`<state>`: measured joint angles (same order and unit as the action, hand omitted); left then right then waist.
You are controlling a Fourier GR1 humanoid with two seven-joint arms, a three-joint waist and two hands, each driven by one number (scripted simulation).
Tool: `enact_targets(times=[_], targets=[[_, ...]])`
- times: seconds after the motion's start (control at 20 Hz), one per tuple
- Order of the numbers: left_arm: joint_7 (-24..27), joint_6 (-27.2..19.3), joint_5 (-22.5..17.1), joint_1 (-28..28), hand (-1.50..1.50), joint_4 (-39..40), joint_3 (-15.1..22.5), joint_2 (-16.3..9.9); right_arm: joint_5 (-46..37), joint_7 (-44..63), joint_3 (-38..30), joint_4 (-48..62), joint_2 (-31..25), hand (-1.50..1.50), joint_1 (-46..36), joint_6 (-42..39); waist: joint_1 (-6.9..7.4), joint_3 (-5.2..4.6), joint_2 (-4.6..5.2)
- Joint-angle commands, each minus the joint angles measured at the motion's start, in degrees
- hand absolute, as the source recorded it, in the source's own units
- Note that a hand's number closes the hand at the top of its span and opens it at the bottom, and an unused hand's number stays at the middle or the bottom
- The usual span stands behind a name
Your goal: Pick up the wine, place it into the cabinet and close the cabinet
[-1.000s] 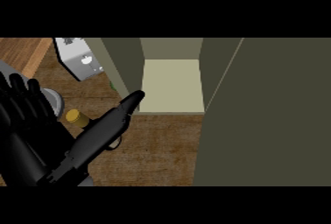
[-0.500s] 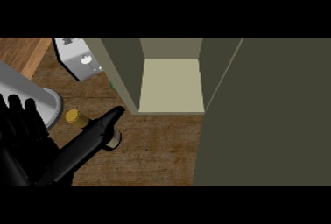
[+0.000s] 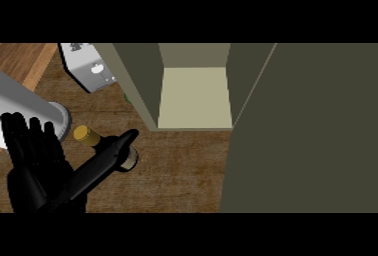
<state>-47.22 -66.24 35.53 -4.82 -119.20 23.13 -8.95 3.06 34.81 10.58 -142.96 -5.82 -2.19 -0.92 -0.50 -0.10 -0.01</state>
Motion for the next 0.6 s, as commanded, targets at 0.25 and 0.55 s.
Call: enact_targets(times=[0.25, 0.55], targets=[[18.06, -10.04, -15.7, 3.7, -1.5, 7.98, 2.24, -1.92, 4.01, 3.81, -2.34, -7.3, -1.16, -1.5, 0.88, -0.45, -0.16, -0.04, 0.02], [28.14, -7.14, -26.45, 4.8, -1.5, 9.62, -0.19, -1.4, -0.34, 4.02, 1.04, -7.37, 0.4, -1.5, 1.23, 1.18, 0.16, -0.02, -0.04]])
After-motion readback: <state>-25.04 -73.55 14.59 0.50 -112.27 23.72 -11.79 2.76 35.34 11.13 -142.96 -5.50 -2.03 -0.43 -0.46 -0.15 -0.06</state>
